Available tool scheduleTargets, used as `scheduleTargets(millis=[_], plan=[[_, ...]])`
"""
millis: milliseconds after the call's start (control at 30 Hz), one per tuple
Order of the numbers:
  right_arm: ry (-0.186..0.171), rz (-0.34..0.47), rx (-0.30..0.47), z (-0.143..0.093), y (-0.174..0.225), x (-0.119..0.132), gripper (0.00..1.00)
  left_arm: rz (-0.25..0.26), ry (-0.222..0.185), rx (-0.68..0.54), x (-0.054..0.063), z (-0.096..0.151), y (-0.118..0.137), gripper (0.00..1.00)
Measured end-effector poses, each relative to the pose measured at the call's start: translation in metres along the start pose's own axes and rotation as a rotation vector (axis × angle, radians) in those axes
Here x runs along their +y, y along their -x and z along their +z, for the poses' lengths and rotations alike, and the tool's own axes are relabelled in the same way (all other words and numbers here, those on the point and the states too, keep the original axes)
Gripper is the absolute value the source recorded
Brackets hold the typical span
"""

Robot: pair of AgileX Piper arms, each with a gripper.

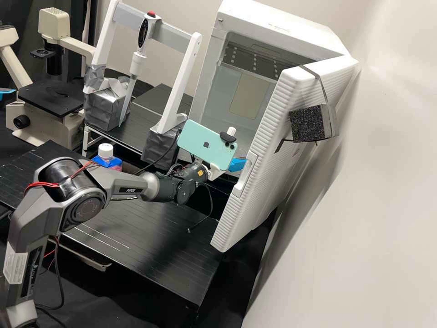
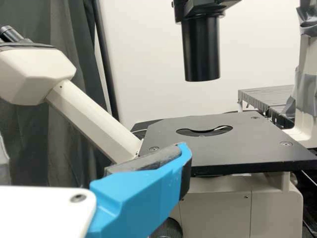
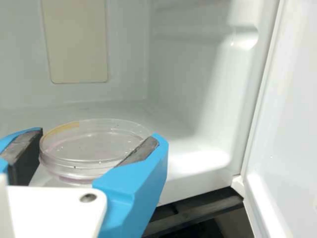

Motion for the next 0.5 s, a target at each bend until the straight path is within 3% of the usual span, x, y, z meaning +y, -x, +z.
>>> scheduleTargets(millis=[500], plan=[[-0.043,0.066,0.071,0.02,0.101,-0.015,0.0,0.0,0.0,0.0,0.0,0.0,0.0,1.0]])
